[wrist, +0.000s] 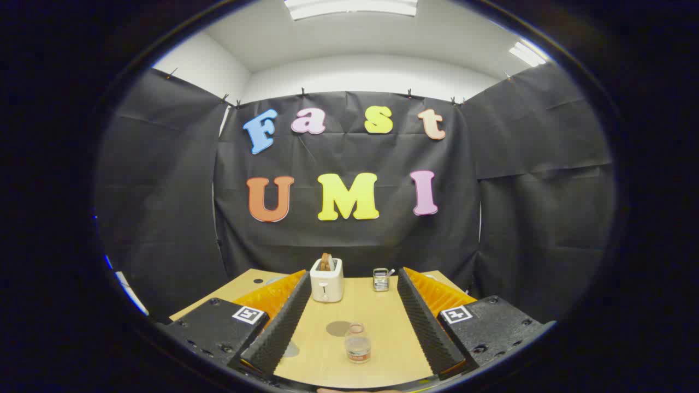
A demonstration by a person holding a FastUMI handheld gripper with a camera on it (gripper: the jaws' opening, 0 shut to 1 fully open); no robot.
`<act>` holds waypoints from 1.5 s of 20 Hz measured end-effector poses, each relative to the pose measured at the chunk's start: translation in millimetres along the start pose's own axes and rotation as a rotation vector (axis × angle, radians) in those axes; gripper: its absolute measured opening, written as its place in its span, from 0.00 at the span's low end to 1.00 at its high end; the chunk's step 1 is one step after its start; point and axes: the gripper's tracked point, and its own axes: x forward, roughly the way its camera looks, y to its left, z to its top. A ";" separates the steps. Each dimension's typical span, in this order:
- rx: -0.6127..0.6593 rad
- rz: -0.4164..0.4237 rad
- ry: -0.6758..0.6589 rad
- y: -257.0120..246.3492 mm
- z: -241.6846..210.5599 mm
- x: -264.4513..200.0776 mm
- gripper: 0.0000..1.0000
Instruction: Take the bottle from table, then pour the juice into the cup, finally place the bottle on the coaster
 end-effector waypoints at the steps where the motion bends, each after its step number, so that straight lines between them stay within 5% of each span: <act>1: -0.004 -0.001 0.003 1.6 -1.1 0.6 1.00; 17: -0.023 0.041 -0.073 7.6 -4.6 2.4 1.00; 30: -0.007 0.020 -0.082 -6.5 -52.5 16.9 1.00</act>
